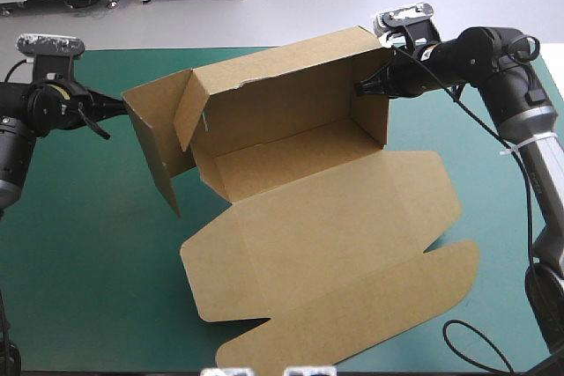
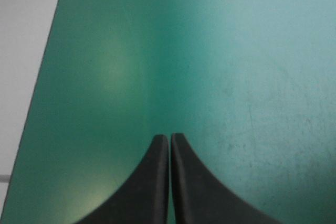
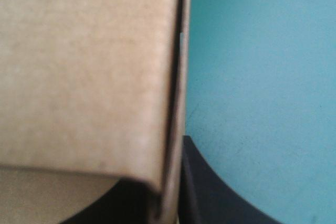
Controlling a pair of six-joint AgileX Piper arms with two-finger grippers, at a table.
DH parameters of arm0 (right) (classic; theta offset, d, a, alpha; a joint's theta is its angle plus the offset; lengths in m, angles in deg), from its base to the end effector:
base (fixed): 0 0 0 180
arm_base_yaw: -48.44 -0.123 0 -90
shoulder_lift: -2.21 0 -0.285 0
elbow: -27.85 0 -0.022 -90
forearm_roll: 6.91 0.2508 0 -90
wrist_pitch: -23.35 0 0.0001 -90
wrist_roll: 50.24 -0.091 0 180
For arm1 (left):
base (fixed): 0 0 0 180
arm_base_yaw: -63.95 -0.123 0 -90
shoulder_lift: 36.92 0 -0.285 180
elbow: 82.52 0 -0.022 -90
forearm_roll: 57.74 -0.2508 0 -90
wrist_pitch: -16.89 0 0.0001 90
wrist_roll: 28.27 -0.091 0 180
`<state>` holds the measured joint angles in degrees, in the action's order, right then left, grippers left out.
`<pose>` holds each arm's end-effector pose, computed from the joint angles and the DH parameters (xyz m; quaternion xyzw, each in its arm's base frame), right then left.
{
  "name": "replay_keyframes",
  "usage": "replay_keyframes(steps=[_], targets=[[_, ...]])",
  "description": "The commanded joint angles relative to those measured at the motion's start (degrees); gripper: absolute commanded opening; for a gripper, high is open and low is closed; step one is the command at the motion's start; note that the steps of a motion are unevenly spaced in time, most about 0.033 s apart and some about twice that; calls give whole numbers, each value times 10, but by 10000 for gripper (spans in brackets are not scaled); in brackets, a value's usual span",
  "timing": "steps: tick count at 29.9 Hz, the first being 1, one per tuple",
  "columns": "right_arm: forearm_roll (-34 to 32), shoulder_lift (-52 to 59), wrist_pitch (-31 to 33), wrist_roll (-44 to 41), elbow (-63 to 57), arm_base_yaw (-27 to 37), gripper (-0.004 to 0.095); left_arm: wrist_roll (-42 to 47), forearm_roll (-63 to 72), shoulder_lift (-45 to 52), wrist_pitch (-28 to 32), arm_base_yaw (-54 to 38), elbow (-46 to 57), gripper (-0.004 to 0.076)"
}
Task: Fold the box
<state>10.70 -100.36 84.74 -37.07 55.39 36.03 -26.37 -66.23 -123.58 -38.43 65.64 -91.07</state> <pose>0.3467 0.1011 0.4248 -0.1854 0.8989 0.1496 0.3678 0.2903 0.0025 0.4189 0.0129 0.9161 0.0602 0.3963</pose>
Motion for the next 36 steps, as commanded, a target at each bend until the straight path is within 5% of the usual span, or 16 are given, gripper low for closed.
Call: replay_keyframes(steps=[1,5,13,23,36], targets=[[-35,27,45,-84,63,-6,-1,-27,30,26,34,-24,29,-2],[-46,25,102,-123,68,-6,-1,-46,32,32,40,-46,74,-2],[-9,22,103,-201,47,-23,0,-71,50,32,56,-92,121,-2],[-61,25,102,-203,-108,-62,1,-90,75,32,67,-106,126,-2],[-89,-93,49,-119,-111,-62,4,-152,150,32,68,-106,126,-3]])
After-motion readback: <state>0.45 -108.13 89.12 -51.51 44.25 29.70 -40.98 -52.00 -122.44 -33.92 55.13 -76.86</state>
